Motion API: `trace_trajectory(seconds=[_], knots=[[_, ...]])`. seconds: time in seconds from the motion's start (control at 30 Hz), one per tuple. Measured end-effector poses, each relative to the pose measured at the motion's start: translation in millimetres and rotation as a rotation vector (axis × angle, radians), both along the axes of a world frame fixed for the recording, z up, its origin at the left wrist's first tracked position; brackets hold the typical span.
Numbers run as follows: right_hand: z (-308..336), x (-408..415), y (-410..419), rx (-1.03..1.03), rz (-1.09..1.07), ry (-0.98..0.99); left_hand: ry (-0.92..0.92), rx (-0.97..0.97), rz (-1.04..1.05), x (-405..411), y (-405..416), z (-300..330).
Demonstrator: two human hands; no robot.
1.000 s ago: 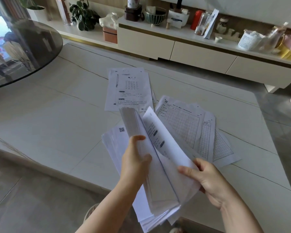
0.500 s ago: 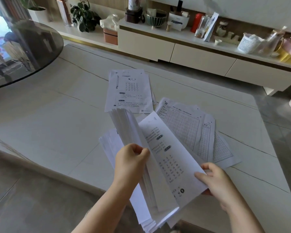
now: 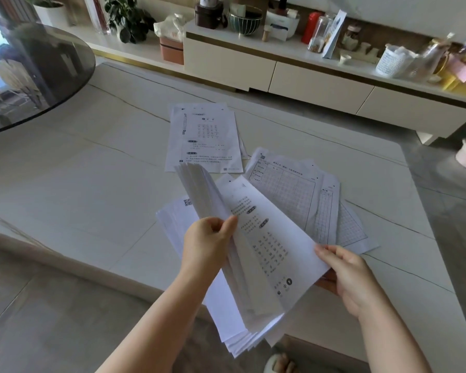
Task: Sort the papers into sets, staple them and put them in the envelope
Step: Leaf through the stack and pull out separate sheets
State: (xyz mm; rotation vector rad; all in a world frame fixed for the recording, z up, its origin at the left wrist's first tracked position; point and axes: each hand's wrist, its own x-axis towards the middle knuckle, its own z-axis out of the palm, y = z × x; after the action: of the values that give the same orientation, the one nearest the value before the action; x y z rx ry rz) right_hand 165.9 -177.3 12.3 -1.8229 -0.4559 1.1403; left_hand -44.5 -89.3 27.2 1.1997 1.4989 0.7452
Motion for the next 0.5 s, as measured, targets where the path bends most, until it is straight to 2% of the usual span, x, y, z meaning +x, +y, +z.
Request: trace_trajectory(seconds=[0.1, 0.33, 0.5], knots=[[2.6, -4.4, -1.5, -0.007, 0.033, 0.138, -0.032, -0.015, -0.023, 5.8, -1.8, 0.8], [-3.7, 1.5, -5.5, -0.092, 0.075, 0.213, 0.010, -0.033, -0.071, 4.1, -5.8, 2.2], [-11.6, -1.1, -5.4, -0.009, -0.056, 0.356, -0.042, -0.061, -0.040, 2.3, -4.2, -0.3]])
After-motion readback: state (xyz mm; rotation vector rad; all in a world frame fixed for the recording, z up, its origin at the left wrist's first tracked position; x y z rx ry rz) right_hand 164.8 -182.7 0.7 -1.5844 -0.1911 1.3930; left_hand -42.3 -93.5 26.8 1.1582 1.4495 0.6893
